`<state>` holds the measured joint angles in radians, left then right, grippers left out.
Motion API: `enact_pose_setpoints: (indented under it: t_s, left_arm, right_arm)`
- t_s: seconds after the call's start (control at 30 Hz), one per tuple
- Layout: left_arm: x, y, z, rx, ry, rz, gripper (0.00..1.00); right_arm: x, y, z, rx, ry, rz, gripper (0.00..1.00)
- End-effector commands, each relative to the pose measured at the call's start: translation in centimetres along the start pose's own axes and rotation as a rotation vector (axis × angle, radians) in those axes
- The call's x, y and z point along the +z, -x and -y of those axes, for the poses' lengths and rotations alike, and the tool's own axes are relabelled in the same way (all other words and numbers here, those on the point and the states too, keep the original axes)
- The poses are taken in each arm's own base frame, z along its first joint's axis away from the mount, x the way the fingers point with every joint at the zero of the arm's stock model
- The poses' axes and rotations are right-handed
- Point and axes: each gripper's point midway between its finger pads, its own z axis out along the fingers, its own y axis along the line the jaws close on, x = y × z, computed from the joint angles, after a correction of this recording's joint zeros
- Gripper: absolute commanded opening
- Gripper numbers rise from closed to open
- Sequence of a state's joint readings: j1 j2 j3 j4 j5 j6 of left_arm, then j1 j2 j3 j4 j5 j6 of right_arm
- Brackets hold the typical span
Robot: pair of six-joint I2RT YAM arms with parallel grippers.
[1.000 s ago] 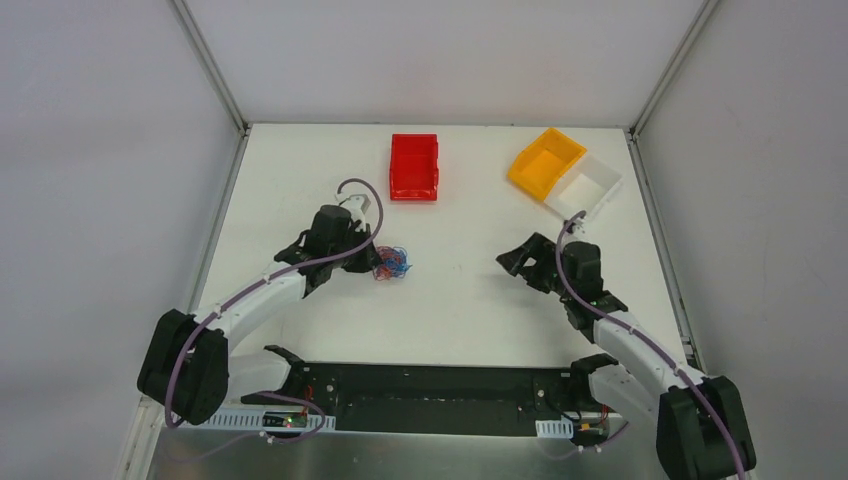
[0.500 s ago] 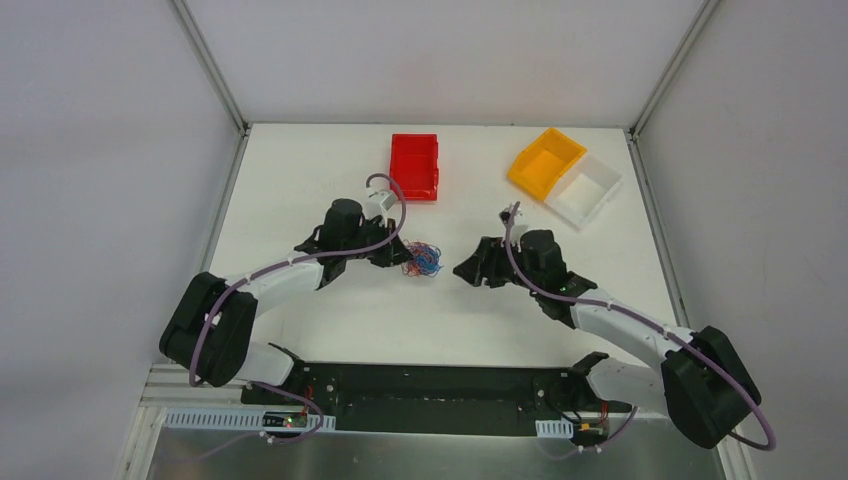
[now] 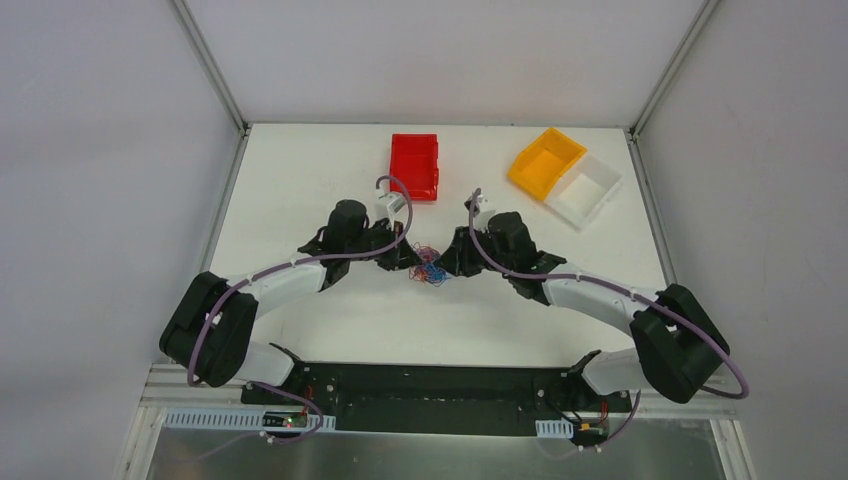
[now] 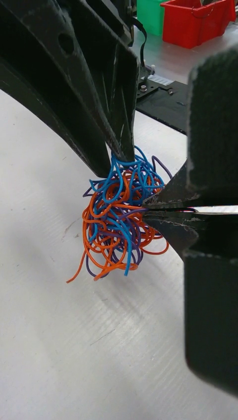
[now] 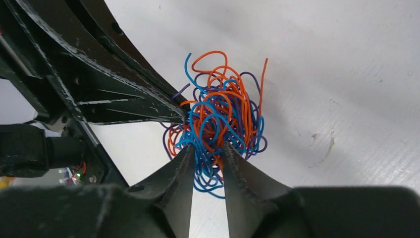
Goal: Untangle the cables
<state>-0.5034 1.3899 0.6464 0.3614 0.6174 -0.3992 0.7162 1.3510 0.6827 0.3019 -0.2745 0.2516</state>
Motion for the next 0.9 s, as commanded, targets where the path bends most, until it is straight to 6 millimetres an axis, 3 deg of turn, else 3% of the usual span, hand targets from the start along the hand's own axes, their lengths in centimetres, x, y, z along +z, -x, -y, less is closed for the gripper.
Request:
enact_pose_setpoints:
  t_s: [0.0,0.07,0.1,0.2,0.33,0.53,0.63,0.73,0.87]
  left_arm:
    - [0.3,1.4,1.7,0.063,-0.064,0.026,0.0]
    - [0.3,1.4,1.1,0.055,-0.031,0.025,0.0]
    - [0.3,1.4,0.6,0.049,0.005,0.025,0.0]
    - [-0.3,1.7,-1.8,0.034,0.157,0.04,0.0]
    - [-2.4,2.3,-5.9,0.002,0.429,0.1,0.0]
    - [-9.4,3.1,-12.2,-0.07,0.921,0.255,0.0]
    - [-12.9,3.3,-13.5,-0.103,1.083,0.366,0.0]
    - [-17.7,2.7,-14.8,-0.172,1.302,0.493,0.0]
    - [-21.1,2.4,-14.9,-0.205,1.399,0.625,0.0]
  right_arm:
    - [0.6,1.1,-1.1,-0.039,0.034,0.041,0.2]
    - [0.5,1.2,-0.3,-0.025,-0.01,0.07,0.03]
    - [0.3,1.4,0.4,-0.015,-0.046,0.095,0.0]
    - [-0.8,2.5,2.9,0.014,-0.185,0.192,0.0]
    - [-4.1,4.4,7.6,0.09,-0.436,0.384,0.0]
    - [-10.6,5.2,14.7,0.293,-0.78,0.627,0.0]
    - [-13.9,4.7,17.7,0.429,-0.929,0.746,0.0]
    - [-16.9,3.4,20.3,0.583,-1.021,0.88,0.0]
    - [-18.7,2.6,21.5,0.672,-1.032,0.959,0.0]
